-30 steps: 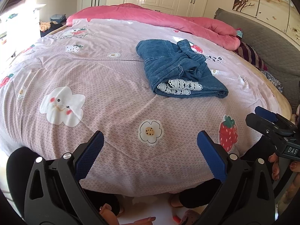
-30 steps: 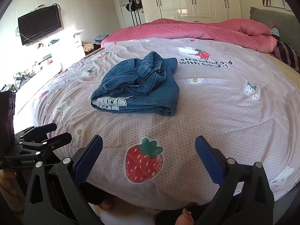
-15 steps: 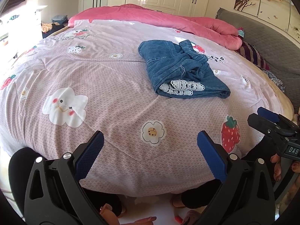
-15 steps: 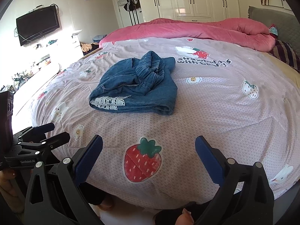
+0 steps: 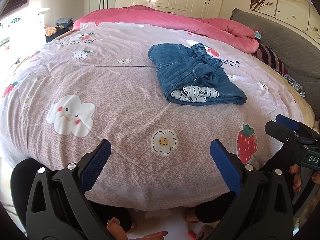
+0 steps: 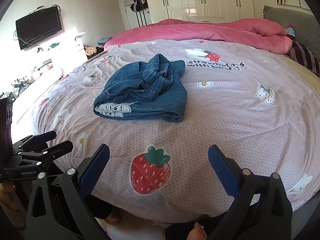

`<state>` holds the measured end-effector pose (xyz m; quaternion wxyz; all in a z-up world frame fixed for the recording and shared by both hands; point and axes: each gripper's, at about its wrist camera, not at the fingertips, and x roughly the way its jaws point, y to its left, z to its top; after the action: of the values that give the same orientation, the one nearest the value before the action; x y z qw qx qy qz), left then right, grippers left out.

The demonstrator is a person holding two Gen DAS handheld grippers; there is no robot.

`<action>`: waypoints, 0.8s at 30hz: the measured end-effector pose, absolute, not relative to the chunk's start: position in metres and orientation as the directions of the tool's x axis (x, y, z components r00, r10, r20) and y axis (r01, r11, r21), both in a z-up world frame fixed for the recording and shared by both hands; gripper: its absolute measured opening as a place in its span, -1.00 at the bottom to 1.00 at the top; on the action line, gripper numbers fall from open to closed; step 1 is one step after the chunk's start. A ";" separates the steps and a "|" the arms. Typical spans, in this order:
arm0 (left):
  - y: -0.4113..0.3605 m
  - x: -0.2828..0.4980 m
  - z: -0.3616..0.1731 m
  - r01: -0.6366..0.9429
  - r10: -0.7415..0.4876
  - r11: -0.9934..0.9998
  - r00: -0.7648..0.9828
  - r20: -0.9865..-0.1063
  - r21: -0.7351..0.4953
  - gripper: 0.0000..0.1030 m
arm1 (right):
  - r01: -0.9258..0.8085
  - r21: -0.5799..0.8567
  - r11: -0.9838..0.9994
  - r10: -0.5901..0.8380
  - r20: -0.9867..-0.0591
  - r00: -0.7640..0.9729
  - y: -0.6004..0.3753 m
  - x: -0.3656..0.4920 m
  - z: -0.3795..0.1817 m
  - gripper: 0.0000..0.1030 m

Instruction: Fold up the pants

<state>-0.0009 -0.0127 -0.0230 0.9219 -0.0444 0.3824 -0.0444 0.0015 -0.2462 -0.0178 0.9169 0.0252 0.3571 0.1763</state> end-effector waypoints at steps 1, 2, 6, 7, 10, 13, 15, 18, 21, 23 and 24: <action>-0.013 -0.001 -0.023 0.048 -0.114 0.992 0.704 -0.701 -0.114 0.82 | -0.304 0.170 0.937 0.339 -0.647 0.683 -0.246 0.002 -0.018 0.91; -0.013 -0.001 -0.023 0.047 -0.114 0.992 0.704 -0.701 -0.113 0.82 | -0.303 0.170 0.938 0.338 -0.648 0.682 -0.246 0.002 -0.018 0.91; -0.014 -0.001 -0.023 0.048 -0.109 0.993 0.704 -0.702 -0.105 0.82 | -0.302 0.169 0.938 0.336 -0.651 0.681 -0.245 0.002 -0.019 0.91; -0.014 -0.001 -0.023 0.048 -0.108 0.993 0.702 -0.704 -0.104 0.82 | -0.301 0.167 0.939 0.334 -0.651 0.681 -0.245 0.002 -0.019 0.91; -0.014 0.000 -0.025 0.043 -0.103 0.994 0.697 -0.710 -0.102 0.82 | -0.299 0.161 0.940 0.329 -0.655 0.680 -0.244 0.002 -0.020 0.91; -0.014 0.000 -0.025 0.040 -0.094 0.995 0.697 -0.710 -0.093 0.82 | -0.296 0.156 0.942 0.322 -0.659 0.680 -0.244 0.002 -0.021 0.91; -0.014 0.000 -0.025 0.040 -0.095 0.995 0.697 -0.710 -0.093 0.82 | -0.294 0.154 0.943 0.320 -0.660 0.680 -0.244 0.002 -0.022 0.91; -0.014 0.000 -0.025 0.040 -0.095 0.995 0.698 -0.710 -0.094 0.82 | -0.295 0.154 0.943 0.320 -0.660 0.680 -0.243 0.002 -0.022 0.91; -0.015 0.000 -0.025 0.043 -0.096 0.995 0.697 -0.710 -0.093 0.82 | -0.297 0.154 0.942 0.321 -0.661 0.678 -0.243 0.003 -0.022 0.91; -0.015 0.000 -0.025 0.044 -0.098 0.995 0.697 -0.710 -0.094 0.82 | -0.296 0.152 0.943 0.320 -0.662 0.678 -0.243 0.002 -0.022 0.91; -0.015 0.000 -0.025 0.045 -0.100 0.994 0.696 -0.711 -0.096 0.82 | -0.296 0.152 0.943 0.320 -0.662 0.678 -0.243 0.002 -0.022 0.91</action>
<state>0.0004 -0.0149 -0.0253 0.9203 -0.0354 0.3876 -0.0396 0.0023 -0.2425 -0.0222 0.9157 0.0160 0.3645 0.1682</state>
